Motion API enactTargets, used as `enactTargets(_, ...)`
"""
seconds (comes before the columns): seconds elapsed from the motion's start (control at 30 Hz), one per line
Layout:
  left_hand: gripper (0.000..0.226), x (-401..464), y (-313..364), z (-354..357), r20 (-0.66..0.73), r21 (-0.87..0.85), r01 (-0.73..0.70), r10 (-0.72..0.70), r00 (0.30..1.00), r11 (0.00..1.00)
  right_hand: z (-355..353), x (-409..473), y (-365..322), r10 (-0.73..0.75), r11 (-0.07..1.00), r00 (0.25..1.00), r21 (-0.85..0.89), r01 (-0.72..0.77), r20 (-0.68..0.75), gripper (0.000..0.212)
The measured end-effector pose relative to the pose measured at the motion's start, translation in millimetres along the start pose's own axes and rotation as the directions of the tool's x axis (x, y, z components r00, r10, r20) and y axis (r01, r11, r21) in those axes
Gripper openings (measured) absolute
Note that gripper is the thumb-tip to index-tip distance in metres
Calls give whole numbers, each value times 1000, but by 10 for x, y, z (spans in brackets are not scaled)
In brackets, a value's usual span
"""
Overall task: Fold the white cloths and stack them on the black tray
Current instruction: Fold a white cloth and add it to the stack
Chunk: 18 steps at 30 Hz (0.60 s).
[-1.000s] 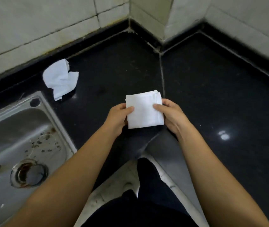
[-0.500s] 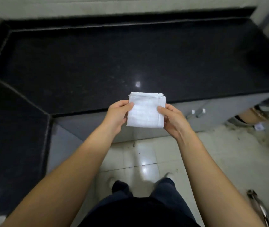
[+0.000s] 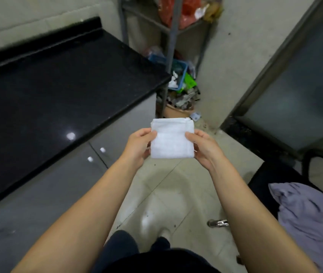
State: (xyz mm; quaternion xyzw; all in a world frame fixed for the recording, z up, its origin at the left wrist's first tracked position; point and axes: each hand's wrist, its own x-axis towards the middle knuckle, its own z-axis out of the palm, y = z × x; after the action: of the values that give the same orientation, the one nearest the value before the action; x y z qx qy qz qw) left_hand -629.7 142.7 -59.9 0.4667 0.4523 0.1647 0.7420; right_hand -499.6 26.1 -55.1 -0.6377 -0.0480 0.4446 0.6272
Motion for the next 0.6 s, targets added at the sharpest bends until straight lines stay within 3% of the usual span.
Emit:
enactTargets(0.27, 13, 1151, 648, 971, 100, 14, -74, 72, 992, 997, -517, 1135, -863, -78, 997, 995, 25, 79, -64, 9)
enactTargets(0.6, 8, 2985, 2403, 1476, 69, 6, -237, 236, 969, 972, -62, 3026, -2682, -217, 975, 976, 46, 217, 6, 5)
